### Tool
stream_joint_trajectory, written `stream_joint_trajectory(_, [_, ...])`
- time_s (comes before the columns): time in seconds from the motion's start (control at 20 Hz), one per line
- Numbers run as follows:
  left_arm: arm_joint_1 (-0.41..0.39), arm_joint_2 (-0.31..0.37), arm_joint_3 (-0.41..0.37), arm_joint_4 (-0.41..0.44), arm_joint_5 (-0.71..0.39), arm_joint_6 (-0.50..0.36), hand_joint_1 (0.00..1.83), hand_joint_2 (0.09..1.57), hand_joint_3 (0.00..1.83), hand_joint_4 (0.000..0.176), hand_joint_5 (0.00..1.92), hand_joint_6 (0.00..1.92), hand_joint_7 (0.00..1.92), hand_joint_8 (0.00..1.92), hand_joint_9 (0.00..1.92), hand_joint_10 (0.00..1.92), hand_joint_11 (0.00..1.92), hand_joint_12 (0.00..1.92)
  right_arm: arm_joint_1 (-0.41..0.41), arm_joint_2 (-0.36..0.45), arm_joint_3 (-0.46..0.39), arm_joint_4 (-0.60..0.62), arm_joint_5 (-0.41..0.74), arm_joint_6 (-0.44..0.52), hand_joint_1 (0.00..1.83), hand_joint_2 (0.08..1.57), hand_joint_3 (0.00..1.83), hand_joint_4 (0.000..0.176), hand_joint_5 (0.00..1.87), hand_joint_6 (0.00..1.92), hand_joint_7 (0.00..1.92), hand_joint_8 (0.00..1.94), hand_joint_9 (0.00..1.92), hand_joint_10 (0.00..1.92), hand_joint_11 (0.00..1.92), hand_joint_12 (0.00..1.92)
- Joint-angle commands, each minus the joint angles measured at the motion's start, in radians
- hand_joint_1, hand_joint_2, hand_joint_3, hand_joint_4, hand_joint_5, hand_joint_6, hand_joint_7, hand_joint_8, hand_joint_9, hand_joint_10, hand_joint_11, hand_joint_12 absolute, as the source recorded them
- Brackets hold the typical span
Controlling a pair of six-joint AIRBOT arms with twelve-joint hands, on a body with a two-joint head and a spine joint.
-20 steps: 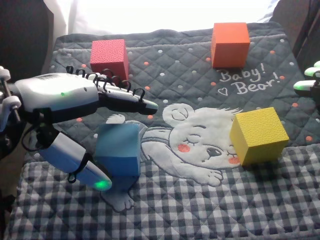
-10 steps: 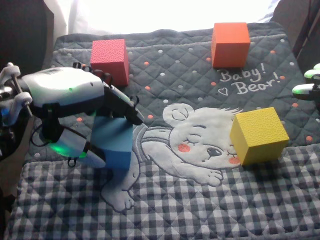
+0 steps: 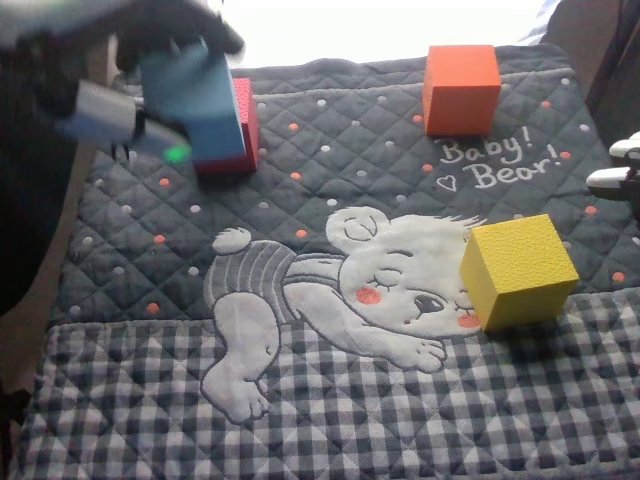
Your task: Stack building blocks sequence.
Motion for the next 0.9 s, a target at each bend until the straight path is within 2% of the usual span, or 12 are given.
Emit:
stream_joint_trajectory(0.0, [-0.029, -0.019, 0.016, -0.035, -0.058, 0.018, 1.40, 1.05, 0.00, 0.000, 1.26, 0.26, 1.07, 0.86, 1.04, 1.14, 0.80, 1.29, 0.008, 0.005, 0.006, 0.028, 0.121, 0.004, 0.82, 1.25, 0.00, 0.091, 0.41, 0.00, 0.34, 0.00, 0.30, 0.00, 0.26, 0.02])
stream_joint_trajectory(0.05, [-0.041, -0.037, 0.038, -0.062, -0.038, 0.042, 1.39, 1.06, 0.00, 0.000, 1.15, 0.52, 1.03, 0.88, 1.03, 1.12, 0.83, 1.18, 0.008, 0.004, 0.007, 0.029, 0.121, 0.004, 0.81, 1.25, 0.00, 0.097, 0.41, 0.00, 0.34, 0.00, 0.30, 0.00, 0.28, 0.03])
stream_joint_trajectory(0.1, [-0.052, -0.069, 0.069, -0.101, -0.015, 0.073, 1.39, 1.07, 0.00, 0.000, 1.12, 0.57, 1.02, 0.91, 1.02, 1.13, 0.85, 1.15, 0.008, 0.001, 0.009, 0.029, 0.121, 0.004, 0.81, 1.25, 0.00, 0.094, 0.42, 0.00, 0.35, 0.00, 0.30, 0.00, 0.28, 0.03])
stream_joint_trajectory(0.2, [-0.064, -0.153, 0.170, -0.174, 0.038, 0.086, 1.40, 1.07, 0.00, 0.000, 1.17, 0.39, 1.02, 0.96, 1.01, 1.19, 0.79, 1.32, 0.009, -0.005, 0.013, 0.029, 0.121, 0.004, 0.81, 1.25, 0.00, 0.106, 0.42, 0.00, 0.35, 0.00, 0.30, 0.00, 0.29, 0.03])
stream_joint_trajectory(0.3, [-0.064, -0.188, 0.212, -0.198, 0.063, 0.086, 1.39, 1.07, 0.00, 0.000, 1.15, 0.51, 0.99, 0.96, 1.00, 1.18, 0.79, 1.32, 0.009, -0.006, 0.015, 0.029, 0.121, 0.004, 0.79, 1.26, 0.00, 0.102, 0.42, 0.00, 0.35, 0.00, 0.30, 0.00, 0.30, 0.03])
stream_joint_trajectory(0.35, [-0.064, -0.207, 0.235, -0.212, 0.079, 0.086, 1.39, 1.07, 0.00, 0.000, 1.12, 0.55, 1.02, 0.91, 1.02, 1.16, 0.81, 1.23, 0.009, -0.007, 0.015, 0.029, 0.121, 0.004, 0.82, 1.25, 0.00, 0.099, 0.43, 0.00, 0.35, 0.00, 0.30, 0.00, 0.30, 0.03])
stream_joint_trajectory(0.4, [-0.064, -0.219, 0.251, -0.219, 0.089, 0.086, 1.39, 1.06, 0.00, 0.000, 1.14, 0.52, 1.03, 0.88, 1.04, 1.12, 0.86, 1.16, 0.009, -0.007, 0.016, 0.029, 0.121, 0.004, 0.83, 1.25, 0.00, 0.108, 0.42, 0.00, 0.35, 0.00, 0.31, 0.00, 0.31, 0.04])
stream_joint_trajectory(0.5, [-0.067, -0.240, 0.279, -0.231, 0.108, 0.086, 1.40, 1.05, 0.00, 0.000, 1.26, 0.23, 1.04, 0.90, 1.04, 1.15, 0.85, 1.20, 0.009, -0.008, 0.016, 0.029, 0.121, 0.004, 0.84, 1.25, 0.00, 0.108, 0.42, 0.00, 0.36, 0.01, 0.32, 0.01, 0.34, 0.04])
stream_joint_trajectory(0.6, [-0.070, -0.241, 0.289, -0.238, 0.114, 0.086, 1.40, 1.04, 0.00, 0.000, 1.28, 0.25, 1.07, 0.82, 1.09, 1.07, 0.84, 1.19, 0.009, -0.009, 0.016, 0.029, 0.121, 0.004, 0.82, 1.24, 0.00, 0.099, 0.43, 0.00, 0.36, 0.00, 0.32, 0.00, 0.33, 0.04])
stream_joint_trajectory(0.65, [-0.073, -0.241, 0.291, -0.238, 0.118, 0.088, 1.40, 1.05, 0.00, 0.000, 1.16, 0.52, 1.03, 0.85, 1.06, 1.08, 0.84, 1.16, 0.009, -0.010, 0.017, 0.029, 0.121, 0.004, 0.82, 1.24, 0.00, 0.094, 0.44, 0.01, 0.36, 0.00, 0.32, 0.01, 0.34, 0.04])
stream_joint_trajectory(0.7, [-0.075, -0.242, 0.293, -0.238, 0.123, 0.091, 1.40, 1.06, 0.00, 0.000, 1.11, 0.61, 1.03, 0.86, 1.05, 1.07, 0.83, 1.15, 0.009, -0.011, 0.017, 0.029, 0.121, 0.004, 0.80, 1.24, 0.00, 0.092, 0.44, 0.00, 0.36, 0.00, 0.33, 0.01, 0.35, 0.04])
stream_joint_trajectory(0.85, [-0.076, -0.253, 0.301, -0.238, 0.134, 0.094, 1.39, 1.06, 0.00, 0.000, 1.10, 0.66, 1.02, 0.88, 1.04, 1.08, 0.84, 1.16, 0.009, -0.013, 0.019, 0.029, 0.122, 0.004, 0.82, 1.24, 0.00, 0.071, 0.45, 0.01, 0.37, 0.00, 0.33, 0.00, 0.35, 0.04])
